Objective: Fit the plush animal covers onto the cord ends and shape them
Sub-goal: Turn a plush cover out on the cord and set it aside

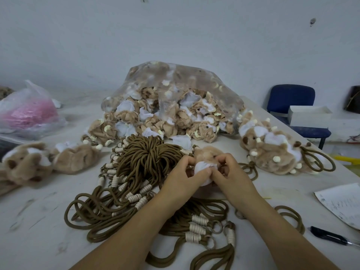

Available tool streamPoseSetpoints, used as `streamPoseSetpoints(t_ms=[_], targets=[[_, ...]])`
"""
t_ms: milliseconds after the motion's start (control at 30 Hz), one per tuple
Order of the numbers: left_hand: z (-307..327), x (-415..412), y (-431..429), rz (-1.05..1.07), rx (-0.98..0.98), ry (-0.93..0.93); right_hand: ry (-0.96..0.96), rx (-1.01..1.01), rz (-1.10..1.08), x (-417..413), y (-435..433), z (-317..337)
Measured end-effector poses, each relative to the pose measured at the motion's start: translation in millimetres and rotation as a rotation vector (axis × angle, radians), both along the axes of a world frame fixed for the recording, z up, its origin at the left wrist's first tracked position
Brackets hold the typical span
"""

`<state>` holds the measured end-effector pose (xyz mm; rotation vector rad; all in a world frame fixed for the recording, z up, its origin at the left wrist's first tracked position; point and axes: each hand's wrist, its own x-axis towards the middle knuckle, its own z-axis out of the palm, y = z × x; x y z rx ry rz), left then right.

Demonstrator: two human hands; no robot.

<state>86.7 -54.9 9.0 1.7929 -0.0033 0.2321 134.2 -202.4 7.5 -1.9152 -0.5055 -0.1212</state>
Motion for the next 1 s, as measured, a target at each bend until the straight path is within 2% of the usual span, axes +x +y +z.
streamPoseSetpoints(t_ms=[300,500,700,867,1000], targets=[[1,0,3,-0.054,0.018,-0.003,0.219,0.211,0.037,-1,-1,1],[-1,3,7,0.008,0.032,0.012,0.351,0.316,0.199,-3,-1,3],[-6,7,8,0.064,0.135,-0.015,0.272,0.206,0.192,-4,-1,3],[-10,7,5,0.074,0.235,-0.03,0.333,0.084,0.175,-3,-4,4],[-11,7,4,0.069,0.283,-0.045,0.239,0.006,0.156,-3,-4,3]])
